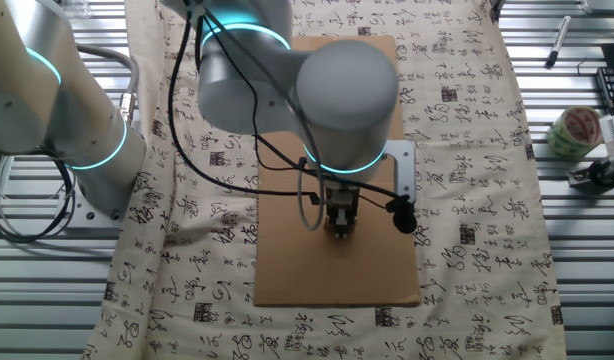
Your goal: Hold a small block with the gripper and sweep it from left to right on the table
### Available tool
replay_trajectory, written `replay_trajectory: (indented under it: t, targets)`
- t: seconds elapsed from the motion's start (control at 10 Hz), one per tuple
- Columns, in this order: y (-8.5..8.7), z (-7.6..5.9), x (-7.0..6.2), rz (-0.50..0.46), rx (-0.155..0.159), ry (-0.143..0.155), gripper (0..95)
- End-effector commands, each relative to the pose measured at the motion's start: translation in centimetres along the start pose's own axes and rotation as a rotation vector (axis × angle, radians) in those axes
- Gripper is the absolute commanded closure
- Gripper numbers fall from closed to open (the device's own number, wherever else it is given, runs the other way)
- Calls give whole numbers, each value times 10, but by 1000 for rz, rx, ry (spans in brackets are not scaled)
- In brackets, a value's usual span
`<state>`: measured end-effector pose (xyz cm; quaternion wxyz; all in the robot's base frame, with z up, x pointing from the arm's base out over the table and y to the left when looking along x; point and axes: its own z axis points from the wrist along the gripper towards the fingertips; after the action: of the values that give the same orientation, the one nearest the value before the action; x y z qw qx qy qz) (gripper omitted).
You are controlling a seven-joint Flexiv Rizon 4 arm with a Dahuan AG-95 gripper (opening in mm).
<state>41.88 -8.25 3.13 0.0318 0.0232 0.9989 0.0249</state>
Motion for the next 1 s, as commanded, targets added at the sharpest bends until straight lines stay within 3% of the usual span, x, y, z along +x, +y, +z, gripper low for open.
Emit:
replay_trajectory:
  t: [0.1,0.6,1.0]
  targets:
    - [4,1,-1,0,-6,5,950]
    - [7,1,-1,-2,-17,-3,950]
    - [9,1,-1,-5,-13,12,950]
